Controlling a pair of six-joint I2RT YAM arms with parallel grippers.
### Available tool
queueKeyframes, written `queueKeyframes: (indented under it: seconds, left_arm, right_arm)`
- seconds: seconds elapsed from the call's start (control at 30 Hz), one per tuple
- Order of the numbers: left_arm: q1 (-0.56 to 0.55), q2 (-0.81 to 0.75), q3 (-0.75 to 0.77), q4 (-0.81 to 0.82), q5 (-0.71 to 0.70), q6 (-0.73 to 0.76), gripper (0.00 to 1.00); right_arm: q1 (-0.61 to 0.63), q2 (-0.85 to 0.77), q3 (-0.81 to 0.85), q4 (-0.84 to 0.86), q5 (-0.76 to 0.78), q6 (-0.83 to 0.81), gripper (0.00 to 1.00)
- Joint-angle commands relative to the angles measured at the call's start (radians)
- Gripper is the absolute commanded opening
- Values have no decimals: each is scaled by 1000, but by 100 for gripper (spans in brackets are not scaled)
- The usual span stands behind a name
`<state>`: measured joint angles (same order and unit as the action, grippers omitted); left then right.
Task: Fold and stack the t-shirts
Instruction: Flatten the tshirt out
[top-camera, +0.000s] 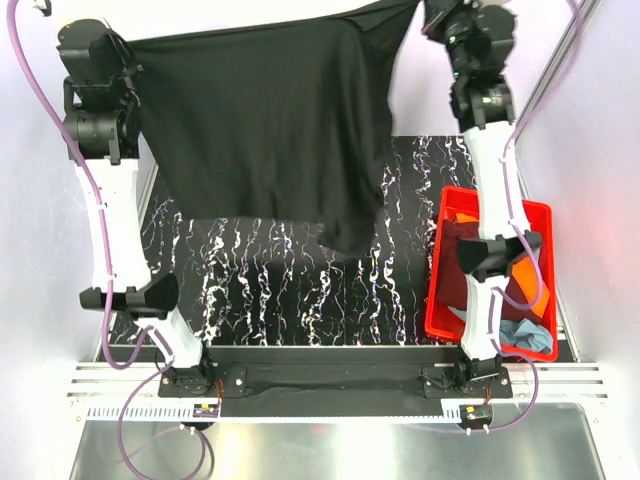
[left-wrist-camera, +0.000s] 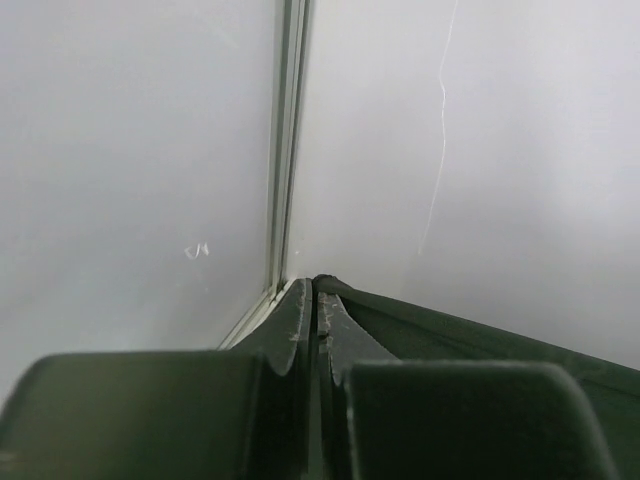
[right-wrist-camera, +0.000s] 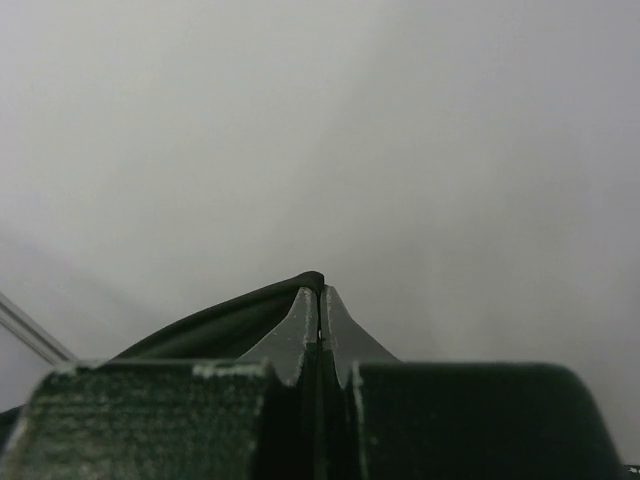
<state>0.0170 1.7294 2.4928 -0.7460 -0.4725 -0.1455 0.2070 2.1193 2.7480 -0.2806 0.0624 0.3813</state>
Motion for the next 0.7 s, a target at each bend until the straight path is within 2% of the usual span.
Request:
queueKeyframes:
  seconds: [0.0, 0.1, 0.23, 0.3, 0.43, 0.47, 0.5, 0.67]
  left_arm:
    - [58, 42, 72, 85, 2, -19, 0]
    - [72, 47, 69, 92, 11, -17, 0]
    - [72, -2, 5, 93, 0, -2, 0]
    - [74, -83, -55, 108, -2, 3, 0]
    - [74, -348, -445, 261, 3, 0, 0]
    - [74, -402, -501, 310, 2, -3, 0]
    - [74, -486, -537, 319, 3, -12, 0]
    - [74, -643, -600, 231, 20, -31, 0]
  right_arm:
    - [-40, -15, 56, 195, 73, 11, 0]
    - [-52, -25, 42, 173, 65, -5, 0]
    - [-55, -129, -43, 137, 47, -42, 0]
    - [-55, -180, -109, 121, 40, -58, 0]
    - [-54, -390, -326, 116, 27, -62, 0]
    - [-54, -430, -365, 119, 22, -58, 0]
    - [-52, -467, -401, 118, 19, -53, 0]
    - [-54, -738, -661, 124, 10, -44, 0]
